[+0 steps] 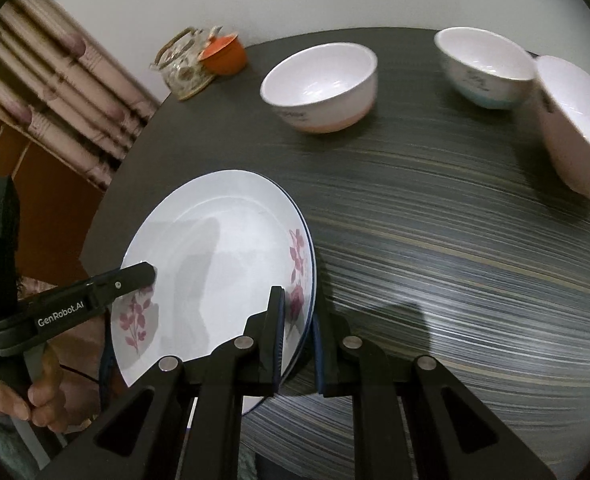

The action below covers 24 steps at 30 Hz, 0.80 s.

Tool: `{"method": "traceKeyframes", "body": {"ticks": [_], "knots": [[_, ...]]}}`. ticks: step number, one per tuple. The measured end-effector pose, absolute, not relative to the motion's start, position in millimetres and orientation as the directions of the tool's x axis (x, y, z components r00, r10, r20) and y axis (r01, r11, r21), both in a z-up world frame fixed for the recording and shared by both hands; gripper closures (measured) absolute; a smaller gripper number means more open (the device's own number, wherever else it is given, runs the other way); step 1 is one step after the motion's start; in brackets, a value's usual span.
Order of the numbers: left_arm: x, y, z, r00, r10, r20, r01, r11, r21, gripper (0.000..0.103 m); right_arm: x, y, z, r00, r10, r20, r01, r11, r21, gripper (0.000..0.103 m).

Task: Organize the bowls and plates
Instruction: 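Lower the pink-flowered plate onto the blue-and-white plates and open both tools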

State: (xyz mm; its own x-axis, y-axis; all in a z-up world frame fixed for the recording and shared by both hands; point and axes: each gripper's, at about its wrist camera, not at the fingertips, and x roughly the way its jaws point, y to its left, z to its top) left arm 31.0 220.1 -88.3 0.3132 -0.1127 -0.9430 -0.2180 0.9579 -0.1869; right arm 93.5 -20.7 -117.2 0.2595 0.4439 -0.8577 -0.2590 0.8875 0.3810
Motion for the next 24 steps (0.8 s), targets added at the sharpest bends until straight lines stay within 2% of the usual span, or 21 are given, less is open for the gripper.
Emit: {"method": "traceKeyframes", "body": {"ticks": [24], "knots": [[47,226,-116,0.276,-0.101,-0.956,-0.271,0.946,-0.178,0.084,93,12,-139,0.178,0.396,-0.901,-0.285,0.897,0.338,0.086]]}}
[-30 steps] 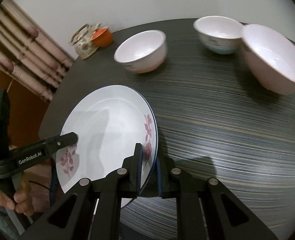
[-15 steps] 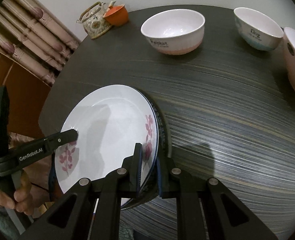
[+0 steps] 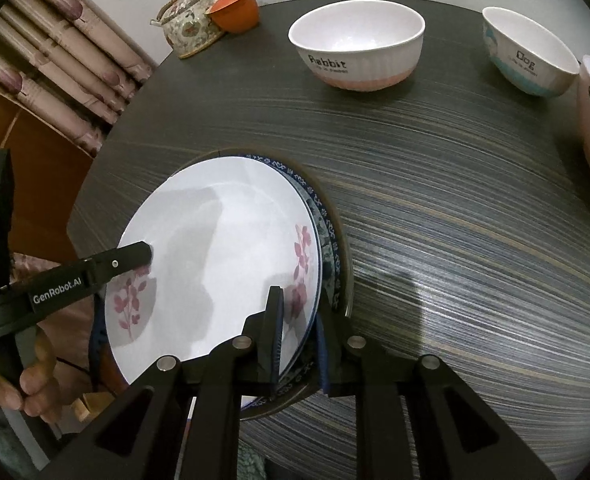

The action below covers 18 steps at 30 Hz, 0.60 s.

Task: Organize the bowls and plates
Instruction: 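Lower the pink-flowered plate onto the blue-and-white plates and open both tools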

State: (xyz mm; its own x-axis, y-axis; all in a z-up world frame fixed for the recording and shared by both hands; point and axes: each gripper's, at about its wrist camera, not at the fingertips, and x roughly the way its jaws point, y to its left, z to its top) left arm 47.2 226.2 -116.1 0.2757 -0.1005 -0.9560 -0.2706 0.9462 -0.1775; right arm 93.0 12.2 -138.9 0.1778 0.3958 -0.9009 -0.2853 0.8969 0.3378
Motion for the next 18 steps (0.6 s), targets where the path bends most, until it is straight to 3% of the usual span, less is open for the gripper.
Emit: {"method": "traceKeyframes", "body": {"ticks": [10,18], "knots": [[48,221,-117,0.278,-0.073,-0.958,-0.271,0.951,-0.151,0.083,92,20,-138,0.176,0.392,-0.903,-0.283,0.899,0.335,0.071],[49,214,-118,0.301,-0.054,-0.952,-0.28,0.949,-0.143,0.076,95,35,-135,0.14,0.347,-0.927,-0.303,0.907,0.294,0.052]]}}
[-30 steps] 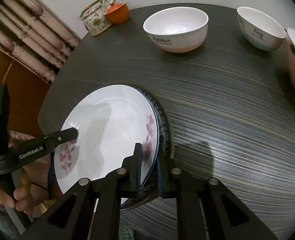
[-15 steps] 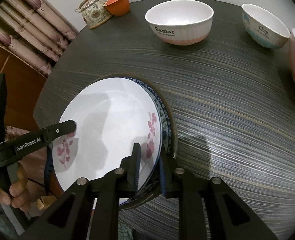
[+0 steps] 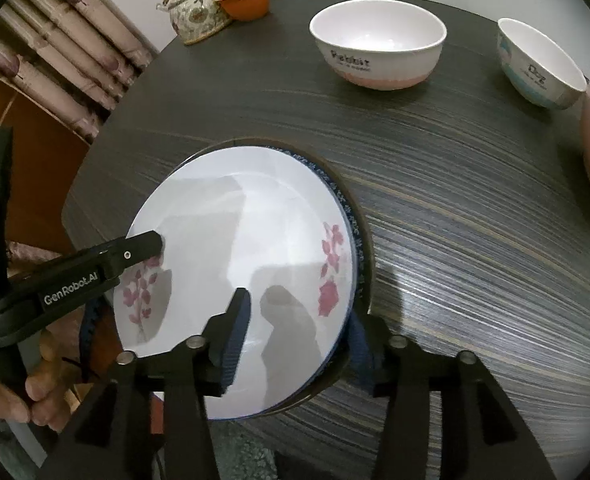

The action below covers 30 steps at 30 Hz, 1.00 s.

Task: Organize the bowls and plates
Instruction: 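Lower the pink-flowered plate onto the blue-and-white plates and open both tools, then move both tools to the rim of the large pink bowl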

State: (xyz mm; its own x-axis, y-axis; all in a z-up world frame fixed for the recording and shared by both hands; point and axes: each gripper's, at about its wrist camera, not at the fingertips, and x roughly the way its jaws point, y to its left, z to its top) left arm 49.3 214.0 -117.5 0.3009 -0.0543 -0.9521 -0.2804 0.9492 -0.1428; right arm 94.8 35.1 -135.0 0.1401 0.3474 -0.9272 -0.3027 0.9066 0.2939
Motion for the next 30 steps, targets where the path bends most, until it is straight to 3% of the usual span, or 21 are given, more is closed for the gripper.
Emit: {"method": "traceKeyframes", "body": {"ticks": [3,26,27,29,30], "knots": [[48,208,-117,0.318,-0.033,-0.948,-0.284,0.95,-0.128,0.07,99,40,-135,0.116,0.329,-0.937,-0.287,0.914,0.286,0.048],[31,195,-95,0.486,0.02,-0.874,-0.249,0.962,-0.116,0.066,94,47,-119,0.176,0.315,-0.933,-0.3,0.919,0.254,0.038],[31,194,-93,0.497,0.018,-0.868,-0.243,0.963,-0.119,0.065,93,45,-118,0.187,0.32,-0.929,-0.295,0.92,0.257,0.038],[29,191,-89,0.518,0.018,-0.855,-0.229,0.966,-0.118,0.051,90,37,-115,0.213,0.34,-0.916,-0.284,0.919,0.275,0.038],[30,190,-87,0.523,0.02,-0.852,-0.223,0.968,-0.115,0.049,89,32,-115,0.22,0.339,-0.915,-0.273,0.922,0.276,0.037]]}}
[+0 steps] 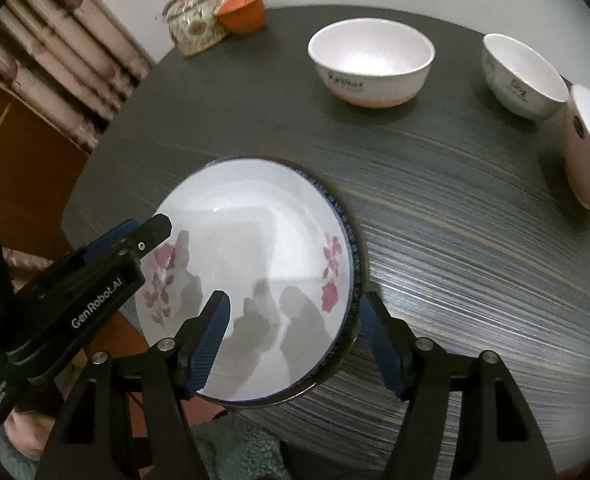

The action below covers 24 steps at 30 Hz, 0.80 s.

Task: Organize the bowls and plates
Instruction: 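Move both tools to the rim of the large pink bowl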

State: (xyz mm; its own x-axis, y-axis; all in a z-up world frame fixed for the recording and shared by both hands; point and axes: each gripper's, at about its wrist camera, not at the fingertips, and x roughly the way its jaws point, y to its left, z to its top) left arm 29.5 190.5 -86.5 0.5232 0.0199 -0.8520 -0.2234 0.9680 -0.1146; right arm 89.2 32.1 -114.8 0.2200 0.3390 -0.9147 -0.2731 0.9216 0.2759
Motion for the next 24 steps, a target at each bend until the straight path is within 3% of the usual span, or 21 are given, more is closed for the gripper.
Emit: {"method": "traceKeyframes", "body": {"ticks": [6,24], "knots": [[29,180,-86,0.531,0.022,-0.847,-0.189,0.978,-0.093,0.049,86,-4,-116,0.254,0.33,-0.909,-0.197,0.938,0.285,0.037],[36,171,-77,0.519,0.133,-0.844,-0.22,0.975,0.018,0.049,73,-139,-103,0.426,0.107,-0.898,0.055,0.988,0.144,0.037]]}}
